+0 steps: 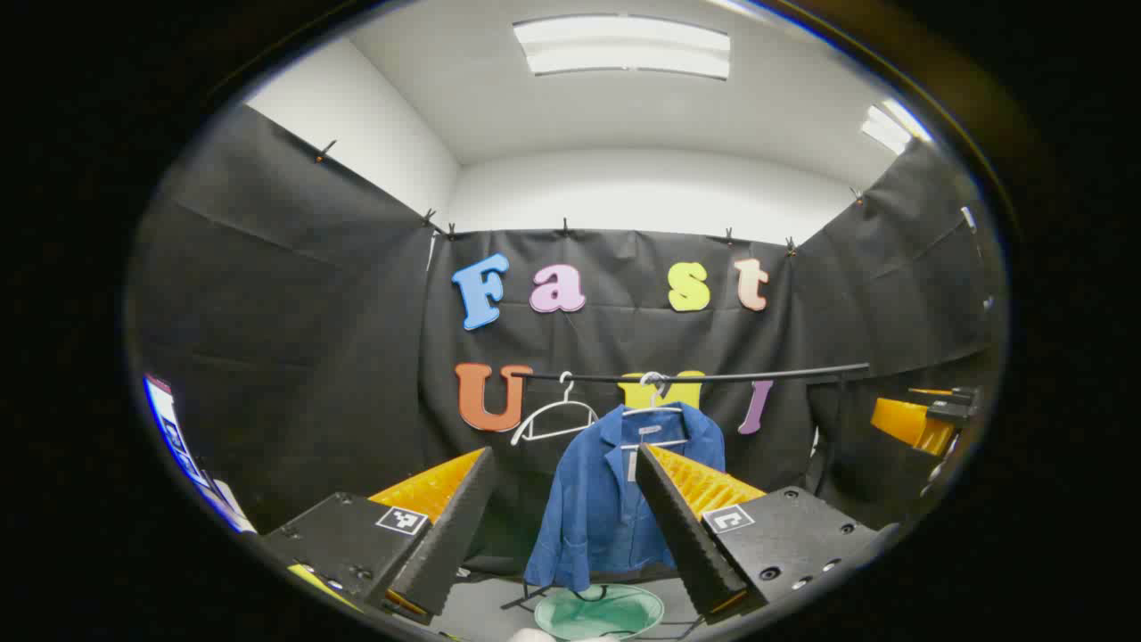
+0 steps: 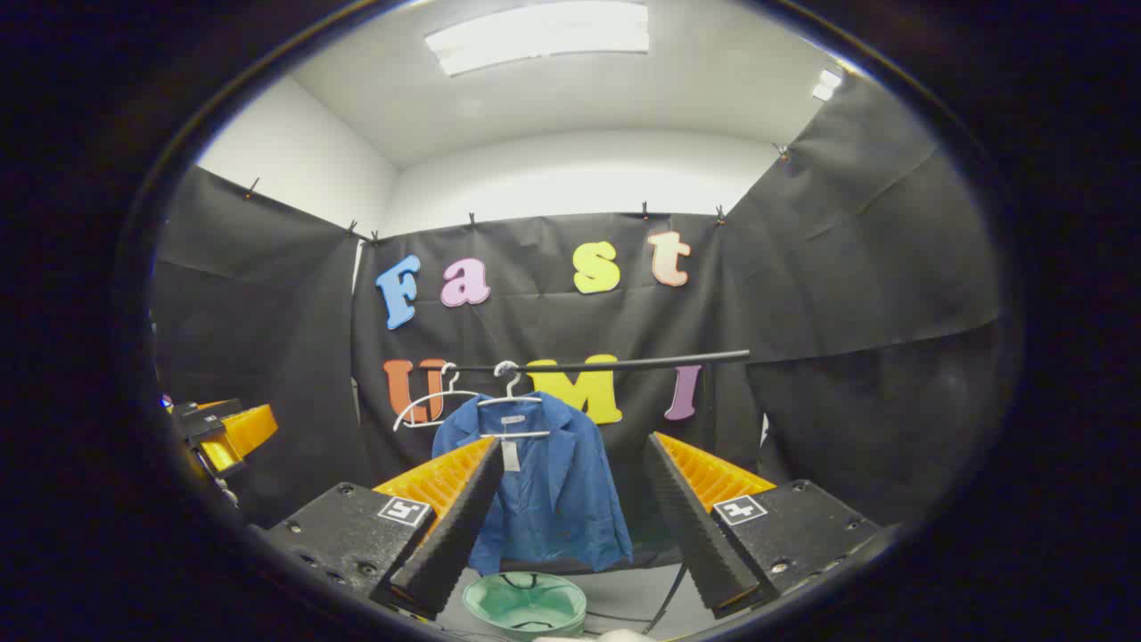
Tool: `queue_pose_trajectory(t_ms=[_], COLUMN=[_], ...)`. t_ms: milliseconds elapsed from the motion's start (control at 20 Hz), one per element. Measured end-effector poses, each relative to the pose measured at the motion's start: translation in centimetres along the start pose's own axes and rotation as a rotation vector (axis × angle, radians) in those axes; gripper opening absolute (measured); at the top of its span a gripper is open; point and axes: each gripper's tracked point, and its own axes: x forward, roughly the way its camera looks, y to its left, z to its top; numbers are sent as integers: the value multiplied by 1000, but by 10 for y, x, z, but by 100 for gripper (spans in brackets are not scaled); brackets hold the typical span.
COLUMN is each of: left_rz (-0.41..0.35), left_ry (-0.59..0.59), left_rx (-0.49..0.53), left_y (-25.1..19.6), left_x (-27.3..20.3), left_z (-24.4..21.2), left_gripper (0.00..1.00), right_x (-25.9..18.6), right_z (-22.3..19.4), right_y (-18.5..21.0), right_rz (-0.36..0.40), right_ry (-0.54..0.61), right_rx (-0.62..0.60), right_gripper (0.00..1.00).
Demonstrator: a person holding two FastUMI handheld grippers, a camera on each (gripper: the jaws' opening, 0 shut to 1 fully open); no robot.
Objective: Grasp the clothes on the hanger with both hands and then place them into the laundry hamper below.
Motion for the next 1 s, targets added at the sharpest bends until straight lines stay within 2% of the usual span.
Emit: queue_pose_trajectory(t_ms=[100, 150, 250, 350, 500, 700, 800, 1000], left_rz=[2, 0, -11, -10, 5, 50, 57, 69], left_ry=[-2, -1, 4, 6, 11, 44, 57, 73], left_rx=[2, -3, -12, -7, 15, 30, 38, 65], left_y=[2, 1, -5, -9, -16, -25, -33, -49], left_x=[1, 1, 6, 10, 19, 35, 44, 72], left_z=[-1, -1, -2, -3, -7, -23, -31, -47], left_gripper=[100, 100, 100, 100, 100, 100, 100, 100], right_x=[1, 1, 7, 19, 35, 53, 65, 103], right_z=[-2, -4, -27, -52, -65, -69, -68, -82], right_y=[4, 11, 23, 13, -19, -38, -35, -32], right_rz=[23, 60, 121, 111, 21, -20, 3, 74], right_ry=[-24, -25, 72, 176, 216, 179, 156, 175], right_rx=[16, 81, 218, 259, 175, -39, -76, -63], right_gripper=[99, 100, 100, 100, 100, 97, 100, 100])
